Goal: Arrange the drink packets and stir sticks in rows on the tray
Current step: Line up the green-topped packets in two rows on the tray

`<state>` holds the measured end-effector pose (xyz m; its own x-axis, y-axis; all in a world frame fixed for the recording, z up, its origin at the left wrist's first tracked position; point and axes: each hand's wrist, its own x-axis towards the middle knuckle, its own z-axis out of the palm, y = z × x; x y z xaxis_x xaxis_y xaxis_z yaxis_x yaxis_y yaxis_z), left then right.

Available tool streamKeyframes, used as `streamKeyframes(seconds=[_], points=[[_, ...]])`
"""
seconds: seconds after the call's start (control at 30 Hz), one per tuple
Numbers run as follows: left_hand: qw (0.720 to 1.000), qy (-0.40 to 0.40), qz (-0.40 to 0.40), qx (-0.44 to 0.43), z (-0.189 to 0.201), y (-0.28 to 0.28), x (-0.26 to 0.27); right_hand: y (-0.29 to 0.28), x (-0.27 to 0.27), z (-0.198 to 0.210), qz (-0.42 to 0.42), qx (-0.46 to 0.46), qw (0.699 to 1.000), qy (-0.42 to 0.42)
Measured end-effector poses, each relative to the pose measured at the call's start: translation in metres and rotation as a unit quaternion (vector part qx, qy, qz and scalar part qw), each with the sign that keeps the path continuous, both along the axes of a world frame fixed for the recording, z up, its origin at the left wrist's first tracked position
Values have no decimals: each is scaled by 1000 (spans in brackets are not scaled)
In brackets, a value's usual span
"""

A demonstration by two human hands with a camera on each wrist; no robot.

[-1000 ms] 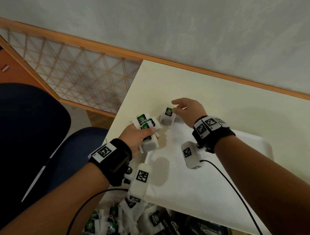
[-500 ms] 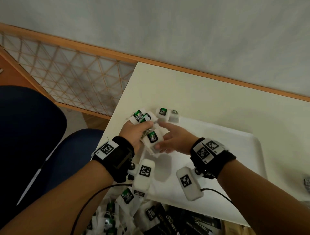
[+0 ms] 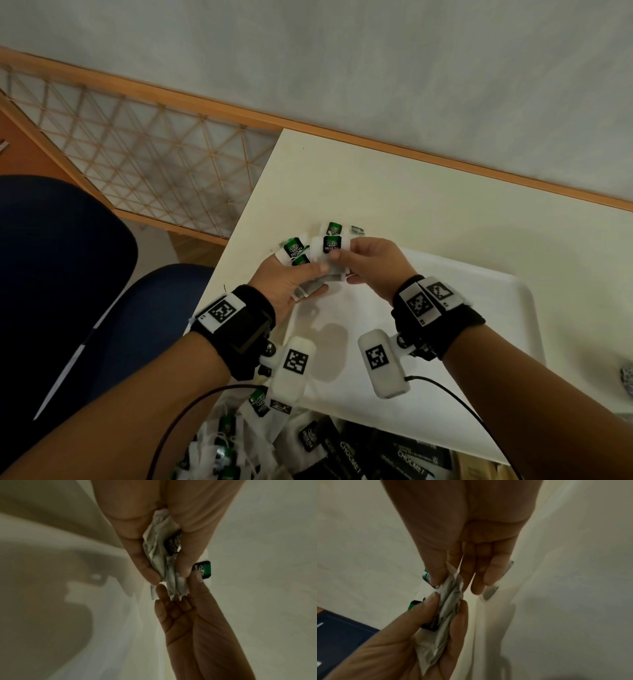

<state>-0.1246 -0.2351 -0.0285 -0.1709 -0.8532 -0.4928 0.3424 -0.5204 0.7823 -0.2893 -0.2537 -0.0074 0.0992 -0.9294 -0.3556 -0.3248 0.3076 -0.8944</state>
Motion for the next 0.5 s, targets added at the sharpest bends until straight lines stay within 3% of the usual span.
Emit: streamKeyframes(seconds=[0.23,0.5], points=[[999,-27,-4,-21,-3,0,1,-7,-9,5,-36,-53,998,9],[999,-37,29,-14,-7,-4,13,-18,-25,-4,-51,-34,997,40]])
